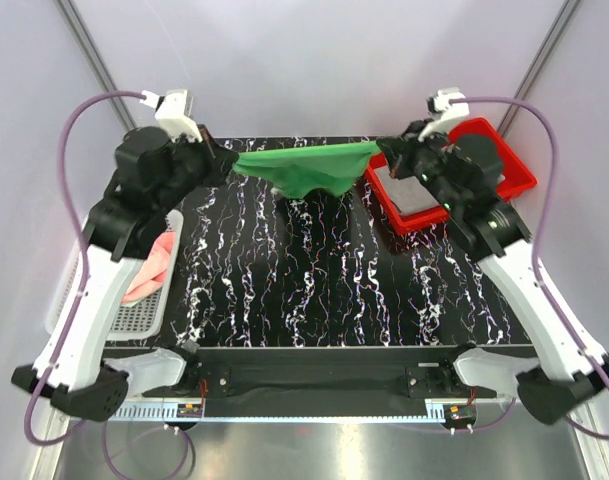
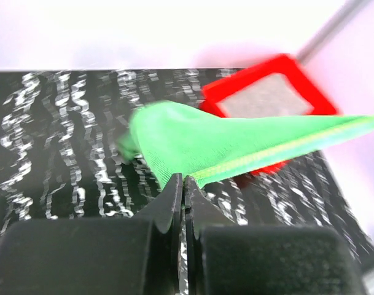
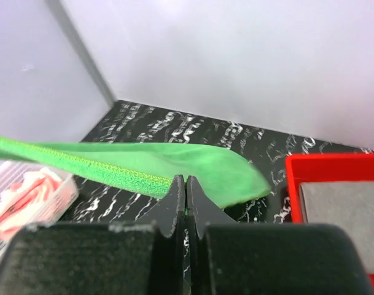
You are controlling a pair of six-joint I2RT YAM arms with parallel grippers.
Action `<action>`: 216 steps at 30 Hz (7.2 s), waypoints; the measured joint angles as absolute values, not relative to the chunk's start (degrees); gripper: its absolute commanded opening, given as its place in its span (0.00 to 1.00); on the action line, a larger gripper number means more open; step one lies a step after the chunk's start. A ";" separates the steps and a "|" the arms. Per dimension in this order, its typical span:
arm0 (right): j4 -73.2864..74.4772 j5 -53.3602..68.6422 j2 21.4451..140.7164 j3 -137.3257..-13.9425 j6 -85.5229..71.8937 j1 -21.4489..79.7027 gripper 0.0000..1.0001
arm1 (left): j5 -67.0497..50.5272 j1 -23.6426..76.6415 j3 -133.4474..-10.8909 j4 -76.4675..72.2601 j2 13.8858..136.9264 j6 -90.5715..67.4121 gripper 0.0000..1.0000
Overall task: Fold and stack the towels
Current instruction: Flatten out the crumpled towel, then fold the towel
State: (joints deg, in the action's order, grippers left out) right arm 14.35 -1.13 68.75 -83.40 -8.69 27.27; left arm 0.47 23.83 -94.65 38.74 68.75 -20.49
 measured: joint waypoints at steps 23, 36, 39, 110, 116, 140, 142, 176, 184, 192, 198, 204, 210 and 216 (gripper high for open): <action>14.55 15.55 51.09 -80.29 -4.60 27.31 0.00 | -13.56 27.75 -99.44 40.71 57.17 -18.92 0.00; 1.61 20.91 95.72 -85.36 8.60 20.29 0.00 | -8.10 10.24 -100.07 32.93 95.07 -16.29 0.00; 0.10 24.38 106.19 -90.19 10.70 18.35 0.00 | -11.11 7.70 -104.99 31.99 105.75 -16.05 0.00; -8.49 33.19 104.49 -90.83 21.02 16.29 0.00 | -9.37 8.62 -99.77 23.94 100.86 -6.11 0.00; -9.89 35.64 122.80 -108.12 21.26 15.27 0.00 | -9.80 6.94 -110.59 22.81 114.87 -5.37 0.00; -10.57 36.03 114.72 -87.18 25.98 15.16 0.00 | -10.17 10.55 -90.24 20.99 104.07 -2.87 0.00; -9.89 35.81 111.83 -84.33 26.13 15.14 0.00 | -9.85 12.08 -87.61 21.30 101.56 -2.85 0.00; 4.75 29.93 92.60 -56.73 24.23 19.55 0.11 | 4.97 24.51 -64.47 31.05 84.93 -7.70 0.01; 18.39 25.04 91.46 -58.83 25.74 20.97 0.44 | 1.06 26.37 -60.49 36.27 84.95 -11.81 0.39; 18.59 21.78 88.99 -63.40 13.45 21.61 0.50 | -1.43 26.65 -62.94 37.85 85.95 -15.07 0.49; 17.96 14.72 92.47 -68.49 -8.47 22.94 0.51 | -1.32 25.78 -70.17 34.79 96.44 -21.58 0.46; 17.45 11.18 93.12 -63.20 -21.74 23.31 0.58 | -1.85 24.43 -68.99 32.95 104.42 -27.75 0.45; 13.02 9.96 92.68 -52.51 -33.10 23.33 0.66 | -0.86 23.49 -69.10 32.91 106.48 -31.64 0.45; 7.27 9.39 92.64 -47.44 -40.27 23.57 0.68 | -0.40 20.40 -71.24 33.04 108.16 -32.88 0.45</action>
